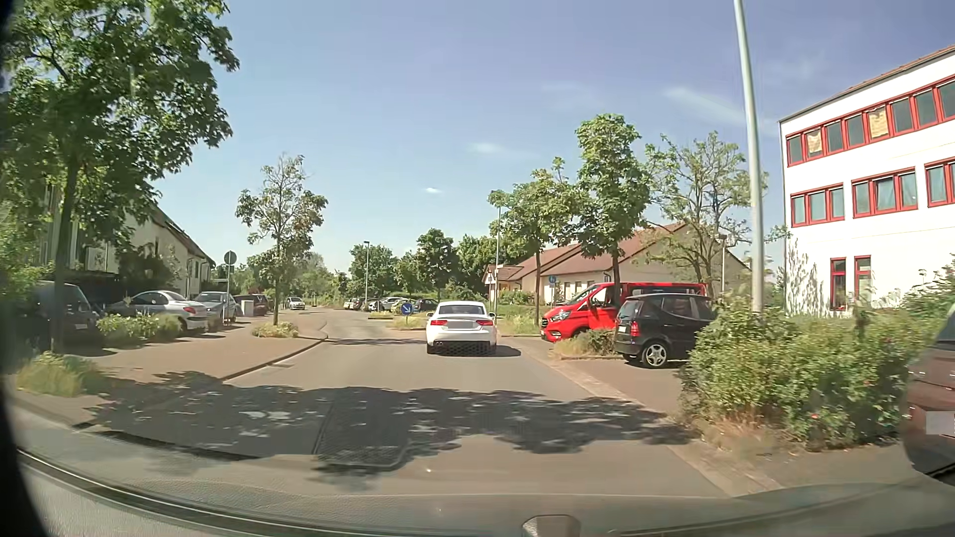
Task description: Follow the waypoints while adhering to traffic rules and regulations
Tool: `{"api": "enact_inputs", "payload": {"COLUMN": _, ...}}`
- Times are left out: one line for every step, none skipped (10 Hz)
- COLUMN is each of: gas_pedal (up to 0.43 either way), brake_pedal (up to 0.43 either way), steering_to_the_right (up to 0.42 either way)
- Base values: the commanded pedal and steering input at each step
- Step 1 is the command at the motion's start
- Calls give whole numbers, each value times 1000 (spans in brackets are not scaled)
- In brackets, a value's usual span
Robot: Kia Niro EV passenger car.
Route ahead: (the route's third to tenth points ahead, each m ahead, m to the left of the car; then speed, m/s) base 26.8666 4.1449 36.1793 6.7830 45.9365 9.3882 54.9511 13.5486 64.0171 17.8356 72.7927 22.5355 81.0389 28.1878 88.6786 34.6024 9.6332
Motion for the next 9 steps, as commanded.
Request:
{"api": "enact_inputs", "payload": {"gas_pedal": 0, "brake_pedal": 30, "steering_to_the_right": -27}}
{"api": "enact_inputs", "payload": {"gas_pedal": 0, "brake_pedal": 30, "steering_to_the_right": -27}}
{"api": "enact_inputs", "payload": {"gas_pedal": 0, "brake_pedal": 30, "steering_to_the_right": -27}}
{"api": "enact_inputs", "payload": {"gas_pedal": 0, "brake_pedal": 30, "steering_to_the_right": -27}}
{"api": "enact_inputs", "payload": {"gas_pedal": 0, "brake_pedal": 30, "steering_to_the_right": -27}}
{"api": "enact_inputs", "payload": {"gas_pedal": 0, "brake_pedal": 30, "steering_to_the_right": -27}}
{"api": "enact_inputs", "payload": {"gas_pedal": 0, "brake_pedal": 30, "steering_to_the_right": -26}}
{"api": "enact_inputs", "payload": {"gas_pedal": 0, "brake_pedal": 30, "steering_to_the_right": -23}}
{"api": "enact_inputs", "payload": {"gas_pedal": 0, "brake_pedal": 30, "steering_to_the_right": -20}}
